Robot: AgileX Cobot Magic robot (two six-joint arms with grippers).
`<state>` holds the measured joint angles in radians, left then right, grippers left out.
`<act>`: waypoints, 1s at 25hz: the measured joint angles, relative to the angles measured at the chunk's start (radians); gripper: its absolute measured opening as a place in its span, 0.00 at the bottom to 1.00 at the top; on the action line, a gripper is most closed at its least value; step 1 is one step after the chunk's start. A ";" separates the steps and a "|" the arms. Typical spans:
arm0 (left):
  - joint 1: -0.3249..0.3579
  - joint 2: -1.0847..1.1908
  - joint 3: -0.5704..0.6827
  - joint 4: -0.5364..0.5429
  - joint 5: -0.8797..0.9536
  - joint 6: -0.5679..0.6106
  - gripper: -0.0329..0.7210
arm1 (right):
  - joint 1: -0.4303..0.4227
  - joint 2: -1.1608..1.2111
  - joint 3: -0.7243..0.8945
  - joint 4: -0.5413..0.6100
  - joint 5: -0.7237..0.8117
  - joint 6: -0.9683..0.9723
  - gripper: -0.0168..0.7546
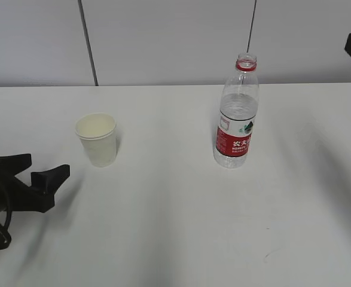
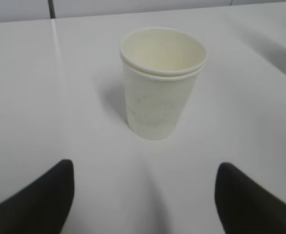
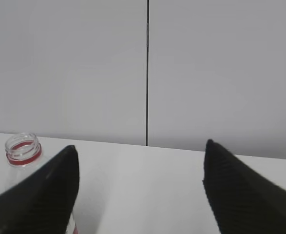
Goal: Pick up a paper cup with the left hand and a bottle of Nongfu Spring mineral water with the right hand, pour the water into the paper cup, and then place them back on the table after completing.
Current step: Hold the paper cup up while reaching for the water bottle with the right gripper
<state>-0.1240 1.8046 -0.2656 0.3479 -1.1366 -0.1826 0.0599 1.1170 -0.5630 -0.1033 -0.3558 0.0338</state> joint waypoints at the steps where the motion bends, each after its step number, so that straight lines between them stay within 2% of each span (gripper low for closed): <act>1: 0.000 0.000 -0.009 0.000 -0.001 0.000 0.76 | 0.000 0.000 0.000 0.000 -0.006 0.000 0.78; 8: 0.000 0.067 -0.094 0.006 -0.007 0.000 0.77 | 0.000 0.000 0.000 0.000 -0.068 0.000 0.78; 13: -0.006 0.141 -0.166 0.034 -0.007 -0.008 0.87 | 0.000 0.000 0.000 -0.002 -0.100 0.000 0.78; 18: -0.057 0.231 -0.261 0.007 -0.007 -0.013 0.90 | 0.000 0.000 0.000 -0.002 -0.101 0.000 0.78; 22: -0.106 0.296 -0.336 -0.077 -0.007 -0.014 0.90 | 0.000 0.000 0.000 -0.002 -0.106 0.000 0.78; 25: -0.130 0.328 -0.397 -0.099 -0.007 -0.014 0.90 | 0.000 0.000 0.000 -0.002 -0.113 0.002 0.78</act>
<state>-0.2544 2.1323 -0.6624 0.2489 -1.1435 -0.1968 0.0599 1.1170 -0.5630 -0.1049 -0.4690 0.0357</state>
